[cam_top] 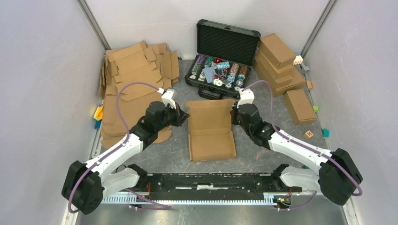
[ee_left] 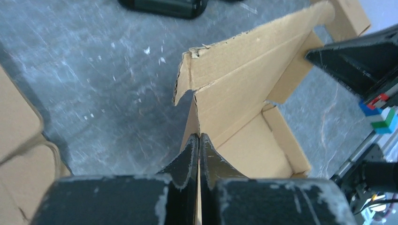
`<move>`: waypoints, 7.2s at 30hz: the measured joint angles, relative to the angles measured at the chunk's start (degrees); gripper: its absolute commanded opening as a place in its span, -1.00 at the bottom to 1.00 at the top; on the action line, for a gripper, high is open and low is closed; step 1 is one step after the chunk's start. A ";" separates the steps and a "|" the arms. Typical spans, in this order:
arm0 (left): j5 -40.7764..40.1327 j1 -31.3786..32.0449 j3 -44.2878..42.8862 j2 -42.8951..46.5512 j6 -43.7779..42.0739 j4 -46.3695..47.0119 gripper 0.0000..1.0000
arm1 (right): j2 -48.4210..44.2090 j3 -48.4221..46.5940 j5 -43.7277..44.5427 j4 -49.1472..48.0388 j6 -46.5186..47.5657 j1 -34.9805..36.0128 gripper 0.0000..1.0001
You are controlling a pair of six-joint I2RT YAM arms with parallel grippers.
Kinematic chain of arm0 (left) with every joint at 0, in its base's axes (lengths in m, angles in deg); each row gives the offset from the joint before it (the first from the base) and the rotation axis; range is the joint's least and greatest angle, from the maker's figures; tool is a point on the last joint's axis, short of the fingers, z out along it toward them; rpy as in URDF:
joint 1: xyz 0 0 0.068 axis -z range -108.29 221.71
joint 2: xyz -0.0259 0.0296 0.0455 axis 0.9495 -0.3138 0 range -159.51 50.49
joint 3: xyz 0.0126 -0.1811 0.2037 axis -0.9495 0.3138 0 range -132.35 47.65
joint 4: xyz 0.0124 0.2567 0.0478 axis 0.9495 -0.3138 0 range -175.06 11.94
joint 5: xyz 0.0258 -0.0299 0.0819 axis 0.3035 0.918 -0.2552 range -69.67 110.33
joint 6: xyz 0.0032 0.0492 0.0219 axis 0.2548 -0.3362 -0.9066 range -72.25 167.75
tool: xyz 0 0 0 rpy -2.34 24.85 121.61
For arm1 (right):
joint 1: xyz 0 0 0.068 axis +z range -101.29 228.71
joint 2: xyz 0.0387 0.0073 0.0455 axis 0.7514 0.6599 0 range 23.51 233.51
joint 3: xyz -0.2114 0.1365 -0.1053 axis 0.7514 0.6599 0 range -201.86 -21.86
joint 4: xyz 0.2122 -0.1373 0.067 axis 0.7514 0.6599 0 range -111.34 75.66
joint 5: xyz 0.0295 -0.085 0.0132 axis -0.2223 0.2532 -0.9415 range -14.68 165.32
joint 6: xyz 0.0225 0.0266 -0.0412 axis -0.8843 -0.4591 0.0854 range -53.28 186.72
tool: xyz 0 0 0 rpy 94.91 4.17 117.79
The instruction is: Fold the paper box
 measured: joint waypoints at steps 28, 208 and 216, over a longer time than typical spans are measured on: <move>-22.51 15.91 -2.64 -2.23 2.51 -1.60 -0.96 | -15.28 12.74 13.88 -10.64 6.34 8.41 -1.00; -37.94 43.95 4.90 -5.90 -1.97 7.13 -0.96 | -6.38 -10.32 -21.44 35.23 35.32 11.56 0.37; -37.53 44.46 5.64 -5.84 -1.97 8.22 -0.93 | -7.56 -7.85 -20.92 35.32 35.65 14.10 0.00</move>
